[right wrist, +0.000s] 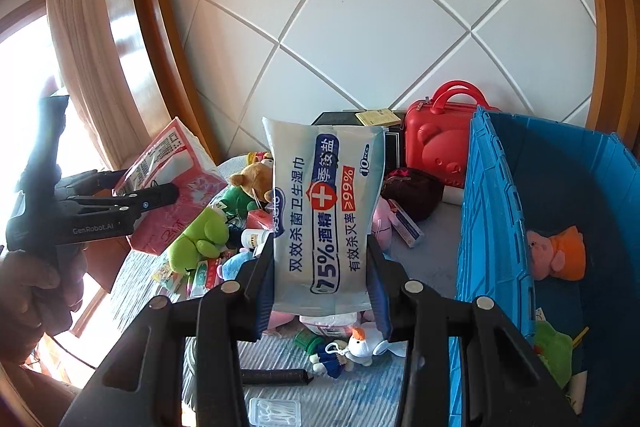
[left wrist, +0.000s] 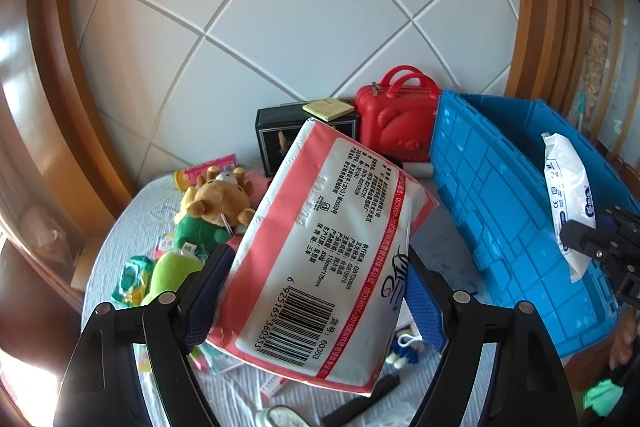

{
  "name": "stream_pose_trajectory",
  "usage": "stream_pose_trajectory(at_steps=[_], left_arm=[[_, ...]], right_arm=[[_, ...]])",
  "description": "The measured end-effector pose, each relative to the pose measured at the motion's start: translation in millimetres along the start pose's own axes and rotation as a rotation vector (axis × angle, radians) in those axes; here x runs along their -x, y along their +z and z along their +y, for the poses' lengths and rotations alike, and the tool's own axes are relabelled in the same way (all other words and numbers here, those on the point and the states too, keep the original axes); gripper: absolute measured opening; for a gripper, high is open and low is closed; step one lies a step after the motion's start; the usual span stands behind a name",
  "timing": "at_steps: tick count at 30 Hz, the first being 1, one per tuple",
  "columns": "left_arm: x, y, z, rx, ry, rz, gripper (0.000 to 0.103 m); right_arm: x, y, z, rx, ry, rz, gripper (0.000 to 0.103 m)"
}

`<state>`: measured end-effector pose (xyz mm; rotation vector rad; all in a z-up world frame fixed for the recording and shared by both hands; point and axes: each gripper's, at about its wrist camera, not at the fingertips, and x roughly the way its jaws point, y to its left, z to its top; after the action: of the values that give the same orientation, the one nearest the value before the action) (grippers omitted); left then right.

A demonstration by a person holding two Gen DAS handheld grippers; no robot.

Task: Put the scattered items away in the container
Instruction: 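Lift the tissue pack and wet-wipes pack and carry both toward the blue bin, then hold the tissue pack and wet-wipes pack over the bin opening with both tools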

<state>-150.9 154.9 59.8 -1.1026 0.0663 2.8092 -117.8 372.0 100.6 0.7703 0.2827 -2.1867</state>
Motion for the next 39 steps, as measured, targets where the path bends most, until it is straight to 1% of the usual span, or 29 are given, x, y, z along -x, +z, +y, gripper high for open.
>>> stream_pose_trajectory(at_steps=[9, 20, 27, 39], left_arm=[[4.8, 15.0, -42.3, -0.021, -0.032, -0.035, 0.081], [7.1, 32.8, -111.1, -0.110, -0.098, -0.050, 0.081], [7.3, 41.7, -156.4, -0.179, -0.135, -0.052, 0.081], [3.8, 53.0, -232.7, -0.273, -0.230, -0.064, 0.081]], right_arm=[[25.2, -3.4, -30.9, -0.027, -0.019, -0.023, 0.039], [69.3, -12.3, -74.4, -0.108, -0.054, -0.085, 0.039], [93.9, -19.4, -107.0, -0.168, -0.100, -0.113, 0.039], [122.3, -39.4, -154.7, -0.254, -0.187, -0.112, 0.039]])
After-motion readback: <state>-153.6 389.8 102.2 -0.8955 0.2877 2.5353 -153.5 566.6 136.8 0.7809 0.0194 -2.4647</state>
